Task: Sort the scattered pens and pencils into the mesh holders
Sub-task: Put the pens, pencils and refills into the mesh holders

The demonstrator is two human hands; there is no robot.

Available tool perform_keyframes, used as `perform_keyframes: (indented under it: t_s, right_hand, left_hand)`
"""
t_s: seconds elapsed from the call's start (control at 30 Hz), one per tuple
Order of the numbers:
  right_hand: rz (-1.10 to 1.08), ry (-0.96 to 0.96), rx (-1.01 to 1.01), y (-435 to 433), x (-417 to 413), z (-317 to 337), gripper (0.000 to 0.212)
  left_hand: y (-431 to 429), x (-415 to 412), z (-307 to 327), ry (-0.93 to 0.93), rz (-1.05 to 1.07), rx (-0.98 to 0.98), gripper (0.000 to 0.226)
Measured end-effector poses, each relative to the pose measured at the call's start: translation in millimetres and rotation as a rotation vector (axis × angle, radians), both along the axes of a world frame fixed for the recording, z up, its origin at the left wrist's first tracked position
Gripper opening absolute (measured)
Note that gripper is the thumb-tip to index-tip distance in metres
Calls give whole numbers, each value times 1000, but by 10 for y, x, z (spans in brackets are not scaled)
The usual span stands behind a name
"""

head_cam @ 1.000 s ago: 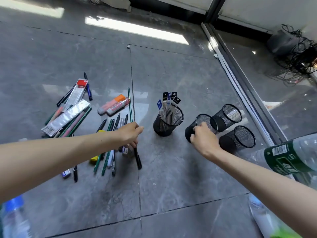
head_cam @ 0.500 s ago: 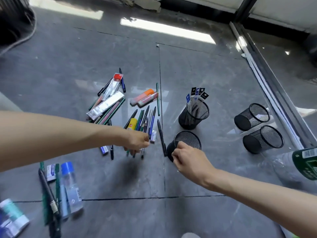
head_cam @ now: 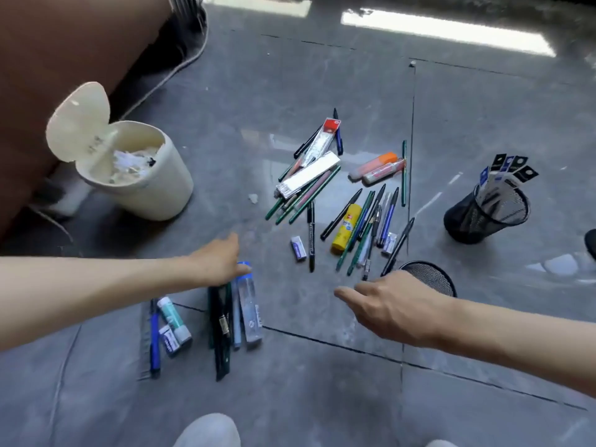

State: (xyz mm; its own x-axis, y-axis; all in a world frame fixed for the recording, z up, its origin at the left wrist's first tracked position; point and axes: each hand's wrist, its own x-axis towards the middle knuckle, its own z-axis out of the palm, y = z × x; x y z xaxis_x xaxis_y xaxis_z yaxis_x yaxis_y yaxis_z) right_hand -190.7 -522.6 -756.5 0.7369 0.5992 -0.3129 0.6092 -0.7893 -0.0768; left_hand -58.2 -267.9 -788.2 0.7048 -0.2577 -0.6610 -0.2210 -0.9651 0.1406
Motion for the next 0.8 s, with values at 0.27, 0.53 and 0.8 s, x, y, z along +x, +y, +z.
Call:
perform_keyframes:
  t_s: [0.27,0.53,0.8]
  right_hand:
    - [-229,262,102,390,328,-102,32]
    - [-928,922,593,500,318,-132,77]
    - [-1329,1236,1072,707,458,-214,9]
  left_hand:
    - [-157,-236,-392,-64,131,-23,46]
    - [-481,-233,-213,82,128,-494,30]
    - [-552,-287,-82,269,377,-886,13]
